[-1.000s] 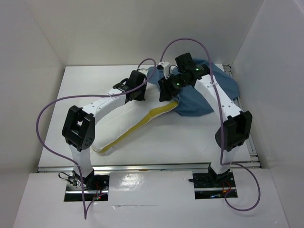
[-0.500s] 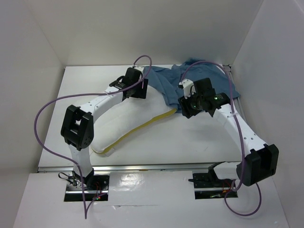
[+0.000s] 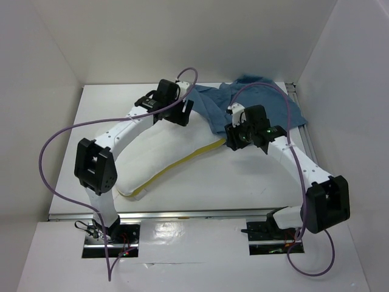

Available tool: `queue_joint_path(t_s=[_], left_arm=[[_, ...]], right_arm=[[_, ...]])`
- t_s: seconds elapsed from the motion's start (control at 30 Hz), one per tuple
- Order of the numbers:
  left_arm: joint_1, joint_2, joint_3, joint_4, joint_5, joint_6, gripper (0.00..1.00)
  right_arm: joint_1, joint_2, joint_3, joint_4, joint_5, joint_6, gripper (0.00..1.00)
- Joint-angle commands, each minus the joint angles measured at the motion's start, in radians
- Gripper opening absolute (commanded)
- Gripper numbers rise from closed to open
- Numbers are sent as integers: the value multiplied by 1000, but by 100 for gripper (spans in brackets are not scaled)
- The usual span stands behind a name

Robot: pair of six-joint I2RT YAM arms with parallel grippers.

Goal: Put the pillow into the pillowcase

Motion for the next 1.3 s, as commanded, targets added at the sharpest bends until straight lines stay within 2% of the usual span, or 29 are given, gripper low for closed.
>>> queue_joint_path(t_s=[0.0,0.27,0.6,0.7,0.73,0.8,0.87,1.03,1.1,1.2,1.23,1.27], left_arm=[[-12,-103,51,-62,89,108,82],[-22,-124,164,-208,140,108,82],[-86,-189,128,-287,201,197,82],[-86,-198,128,-296,201,208,82],[-86,-198,128,-296,201,217,82],[-95,-198,128,-307,201,217,81],[-95,-207,117,-307,201,229,81],[-110,-248,-4,-284,198,292,81],[-133,-258,-50,-271,184,327,81],[-147,-268,-87,-257,172,347,81],[-147,-268,-87,-257,181,359,81],[-158,-268,-87,-267,181,369,81]], right_arm=[[-6,17,-46,128,-78,31,47],[-6,55,-137,333,-81,31,45],[-6,156,-147,468,15,13,42],[-15,198,-138,468,25,2,34],[-15,198,-129,478,25,2,23],[-24,222,-120,478,25,-19,14],[-25,233,-111,478,5,-19,8],[-44,233,-89,468,-32,-28,1],[-44,233,-89,468,-46,-38,1],[-44,233,-89,454,-21,-27,18],[-44,233,-89,454,-9,-27,25],[-44,233,-100,454,-9,-27,41]])
